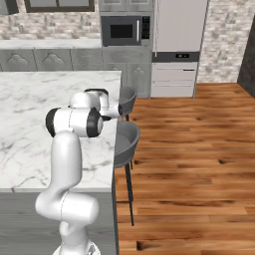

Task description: The kettle is done boiling. Turn off the stove, then wait for 300 timesteps before moving the kettle to the dining table.

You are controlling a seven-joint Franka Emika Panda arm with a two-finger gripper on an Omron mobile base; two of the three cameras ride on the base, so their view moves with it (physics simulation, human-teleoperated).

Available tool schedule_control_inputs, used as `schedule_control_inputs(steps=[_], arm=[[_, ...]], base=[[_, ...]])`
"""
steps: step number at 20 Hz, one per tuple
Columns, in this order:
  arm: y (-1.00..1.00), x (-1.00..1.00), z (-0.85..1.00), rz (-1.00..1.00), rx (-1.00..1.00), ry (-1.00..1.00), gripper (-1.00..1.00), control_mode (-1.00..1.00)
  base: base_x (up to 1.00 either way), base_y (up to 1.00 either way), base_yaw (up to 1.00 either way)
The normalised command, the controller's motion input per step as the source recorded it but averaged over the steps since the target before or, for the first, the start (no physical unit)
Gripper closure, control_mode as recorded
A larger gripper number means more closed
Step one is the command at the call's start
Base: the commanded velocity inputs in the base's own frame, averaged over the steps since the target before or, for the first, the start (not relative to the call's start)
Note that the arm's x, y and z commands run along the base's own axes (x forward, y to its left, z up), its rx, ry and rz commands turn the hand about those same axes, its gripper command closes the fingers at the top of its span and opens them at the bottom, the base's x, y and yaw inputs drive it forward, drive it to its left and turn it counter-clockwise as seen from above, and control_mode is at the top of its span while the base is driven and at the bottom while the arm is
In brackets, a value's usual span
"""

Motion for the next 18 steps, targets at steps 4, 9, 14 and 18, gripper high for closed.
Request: schedule_control_inputs(steps=[4, 9, 14, 18], arm=[[0.14, -0.09, -0.20, 0.02, 0.00, 0.00, -1.00, -1.00], [0.00, -0.23, -0.21, 0.06, 0.00, -0.08, -1.00, -1.00], [0.00, -0.29, -0.16, 0.09, 0.01, -0.11, -1.00, -1.00], [-0.06, -0.13, -0.03, 0.11, 0.01, -0.12, -1.00, -1.00]], base=[[0.00, 0.00, 0.00], [0.00, 0.00, 0.00], [0.00, 0.00, 0.00], [0.00, 0.00, 0.00]])
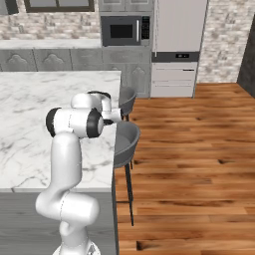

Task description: The kettle is done boiling. Turn off the stove, then wait for 300 timesteps before moving the kettle to the dining table.

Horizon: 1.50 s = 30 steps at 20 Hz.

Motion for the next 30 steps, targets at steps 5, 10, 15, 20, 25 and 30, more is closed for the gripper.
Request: schedule_control_inputs(steps=[5, 10, 15, 20, 25, 30], arm=[[-0.08, -0.09, -0.02, 0.10, 0.01, -0.10, -1.00, -1.00], [-0.16, -0.14, -0.01, 0.11, 0.01, -0.10, -1.00, -1.00], [-0.24, -0.16, 0.00, 0.08, 0.00, -0.11, -1.00, -1.00], [-0.33, -0.24, 0.00, 0.06, 0.01, -0.14, -1.00, -1.00], [-0.40, -0.37, 0.00, 0.04, 0.01, -0.16, -1.00, -1.00], [-0.41, -0.44, 0.02, 0.01, 0.00, -0.22, -1.00, -1.00]], base=[[0.00, 0.00, 0.00], [0.00, 0.00, 0.00], [0.00, 0.00, 0.00], [0.00, 0.00, 0.00], [0.00, 0.00, 0.00], [0.00, 0.00, 0.00]])
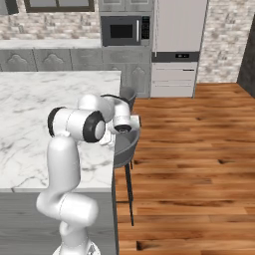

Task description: The kettle is done boiling. Turn off the stove, then wait for 300 timesteps before moving the kettle to the dining table.

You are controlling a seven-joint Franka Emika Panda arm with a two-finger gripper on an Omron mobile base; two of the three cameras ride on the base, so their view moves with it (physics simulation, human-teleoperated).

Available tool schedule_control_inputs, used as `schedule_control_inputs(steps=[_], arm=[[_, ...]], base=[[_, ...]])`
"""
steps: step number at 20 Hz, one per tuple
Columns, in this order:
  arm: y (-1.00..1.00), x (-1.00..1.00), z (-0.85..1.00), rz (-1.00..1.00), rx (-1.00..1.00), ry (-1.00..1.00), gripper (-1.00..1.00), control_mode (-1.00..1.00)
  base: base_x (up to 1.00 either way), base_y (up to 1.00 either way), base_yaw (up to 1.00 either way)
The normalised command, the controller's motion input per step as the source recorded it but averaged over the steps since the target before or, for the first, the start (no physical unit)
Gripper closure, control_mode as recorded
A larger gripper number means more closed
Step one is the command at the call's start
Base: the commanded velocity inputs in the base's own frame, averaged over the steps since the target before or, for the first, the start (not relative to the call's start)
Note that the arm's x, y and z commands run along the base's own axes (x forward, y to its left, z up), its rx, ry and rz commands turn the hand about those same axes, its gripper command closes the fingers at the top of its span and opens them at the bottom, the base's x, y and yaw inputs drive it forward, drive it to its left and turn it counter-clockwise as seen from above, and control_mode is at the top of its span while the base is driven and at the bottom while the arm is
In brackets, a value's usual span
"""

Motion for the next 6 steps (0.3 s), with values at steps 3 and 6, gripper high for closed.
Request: schedule_control_inputs(steps=[3, 6], arm=[[-0.29, -0.57, 0.18, 0.00, 0.00, -0.28, -1.00, -1.00], [-0.17, -0.65, 0.33, 0.00, 0.00, -0.30, -1.00, -1.00]], base=[[0.00, 0.00, 0.00], [0.00, 0.00, 0.00]])
